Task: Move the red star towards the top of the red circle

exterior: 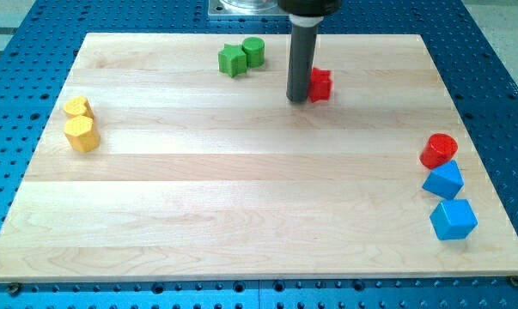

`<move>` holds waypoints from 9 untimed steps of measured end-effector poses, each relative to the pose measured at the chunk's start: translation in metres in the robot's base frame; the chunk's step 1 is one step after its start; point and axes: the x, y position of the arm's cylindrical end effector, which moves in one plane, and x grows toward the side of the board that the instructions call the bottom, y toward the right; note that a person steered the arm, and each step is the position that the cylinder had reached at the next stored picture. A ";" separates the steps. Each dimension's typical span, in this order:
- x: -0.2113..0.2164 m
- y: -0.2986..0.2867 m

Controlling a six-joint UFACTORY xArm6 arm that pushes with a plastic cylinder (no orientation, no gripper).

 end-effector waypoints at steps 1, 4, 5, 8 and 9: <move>-0.022 -0.010; -0.003 0.119; -0.007 0.070; 0.011 0.140; 0.041 0.140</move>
